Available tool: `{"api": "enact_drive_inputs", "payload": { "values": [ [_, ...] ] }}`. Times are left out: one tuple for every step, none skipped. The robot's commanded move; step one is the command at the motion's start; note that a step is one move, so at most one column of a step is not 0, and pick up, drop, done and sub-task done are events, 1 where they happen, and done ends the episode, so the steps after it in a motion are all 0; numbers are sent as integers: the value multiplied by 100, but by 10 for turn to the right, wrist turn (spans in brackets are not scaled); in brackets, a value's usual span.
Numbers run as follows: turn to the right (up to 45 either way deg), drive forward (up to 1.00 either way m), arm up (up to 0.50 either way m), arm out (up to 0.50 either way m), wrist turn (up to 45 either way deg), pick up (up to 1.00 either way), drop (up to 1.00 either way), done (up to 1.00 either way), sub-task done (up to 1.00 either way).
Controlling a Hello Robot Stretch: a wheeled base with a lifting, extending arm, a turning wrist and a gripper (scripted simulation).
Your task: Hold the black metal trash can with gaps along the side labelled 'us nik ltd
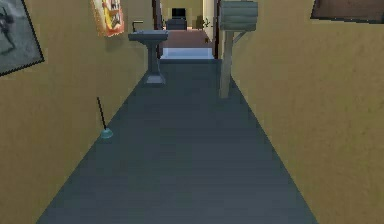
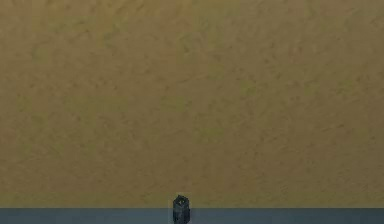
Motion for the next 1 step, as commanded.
{"api": "enact_drive_inputs", "payload": {
  "values": [
    [0,0,8,0,0,0,0,0,0]
  ]
}}
